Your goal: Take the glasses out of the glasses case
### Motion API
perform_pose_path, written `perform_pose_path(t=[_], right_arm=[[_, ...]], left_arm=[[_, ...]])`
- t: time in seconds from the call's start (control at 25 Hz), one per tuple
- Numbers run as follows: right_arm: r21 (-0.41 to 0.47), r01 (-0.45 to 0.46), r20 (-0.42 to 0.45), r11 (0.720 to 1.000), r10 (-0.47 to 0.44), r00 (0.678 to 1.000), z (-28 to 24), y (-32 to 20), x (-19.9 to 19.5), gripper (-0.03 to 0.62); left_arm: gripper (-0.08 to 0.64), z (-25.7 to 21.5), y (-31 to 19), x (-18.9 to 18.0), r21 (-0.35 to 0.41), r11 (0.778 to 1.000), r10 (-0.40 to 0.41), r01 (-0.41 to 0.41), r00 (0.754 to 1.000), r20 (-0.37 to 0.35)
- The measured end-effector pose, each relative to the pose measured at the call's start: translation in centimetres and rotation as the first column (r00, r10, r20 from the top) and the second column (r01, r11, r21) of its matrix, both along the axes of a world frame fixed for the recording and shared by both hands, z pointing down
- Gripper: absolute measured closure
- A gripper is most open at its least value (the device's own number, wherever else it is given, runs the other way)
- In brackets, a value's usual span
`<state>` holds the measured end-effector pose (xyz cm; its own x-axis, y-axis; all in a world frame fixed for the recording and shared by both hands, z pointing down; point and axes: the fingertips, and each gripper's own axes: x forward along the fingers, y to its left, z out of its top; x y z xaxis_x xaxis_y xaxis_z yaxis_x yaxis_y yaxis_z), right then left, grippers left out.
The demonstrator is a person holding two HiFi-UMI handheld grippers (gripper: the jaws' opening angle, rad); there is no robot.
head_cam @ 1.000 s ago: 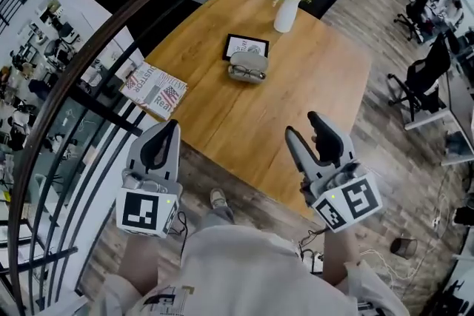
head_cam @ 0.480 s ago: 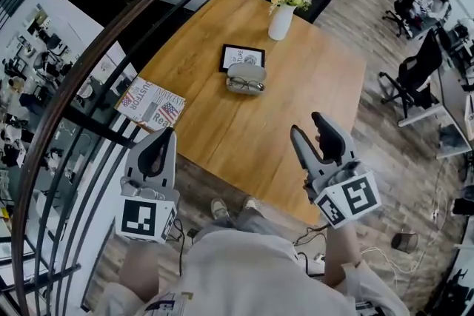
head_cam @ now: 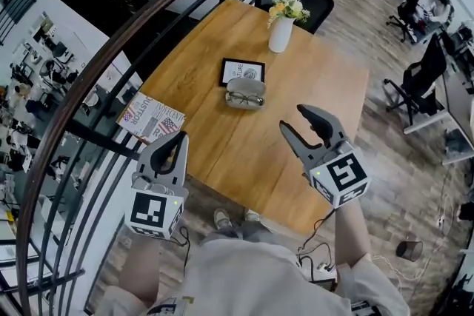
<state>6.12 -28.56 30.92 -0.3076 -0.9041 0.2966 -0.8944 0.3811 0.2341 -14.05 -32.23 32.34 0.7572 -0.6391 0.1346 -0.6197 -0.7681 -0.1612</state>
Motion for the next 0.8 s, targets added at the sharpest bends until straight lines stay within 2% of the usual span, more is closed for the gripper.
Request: perform_pose_path(t=[0.2, 0.32, 0.44, 0.52, 0.68, 0.8], right_arm=[[-0.112, 0.116, -0.131, 0.987, -0.13, 0.983, 2.2, -4.9, 1.4, 0.387], [-0.182, 0.157, -0.177, 0.971, -0.19, 0.966, 4.8, -7.7, 1.8, 0.399], [-0.31, 0.215, -0.191, 0.926, -0.282, 0.94, 8.8, -10.5, 2.3, 0.443], [-0.389, 0.243, -0.199, 0.889, -0.339, 0.92, 12.0, -12.4, 2.7, 0.442], [-0.487, 0.261, -0.198, 0.834, -0.396, 0.896, 18.2, -15.4, 2.9, 0.442], [-0.539, 0.249, -0.216, 0.805, -0.418, 0.883, 22.3, -17.1, 3.6, 0.442]], left_arm=[[0.545, 0.4, -3.0, 4.1, 0.004, 0.999, 0.032, -0.032, 0.999, 0.032], [0.545, 1.6, -4.6, 5.7, -0.011, 0.999, 0.036, -0.035, 0.999, 0.036], [0.545, 2.9, -6.5, 7.7, -0.028, 0.998, 0.062, -0.06, 0.997, 0.055], [0.545, 4.3, -8.1, 8.9, -0.04, 0.997, 0.073, -0.07, 0.995, 0.07], [0.545, 7.8, -10.5, 10.6, -0.062, 0.994, 0.091, -0.086, 0.991, 0.097], [0.545, 10.1, -11.7, 12.0, -0.078, 0.99, 0.126, -0.118, 0.986, 0.112]])
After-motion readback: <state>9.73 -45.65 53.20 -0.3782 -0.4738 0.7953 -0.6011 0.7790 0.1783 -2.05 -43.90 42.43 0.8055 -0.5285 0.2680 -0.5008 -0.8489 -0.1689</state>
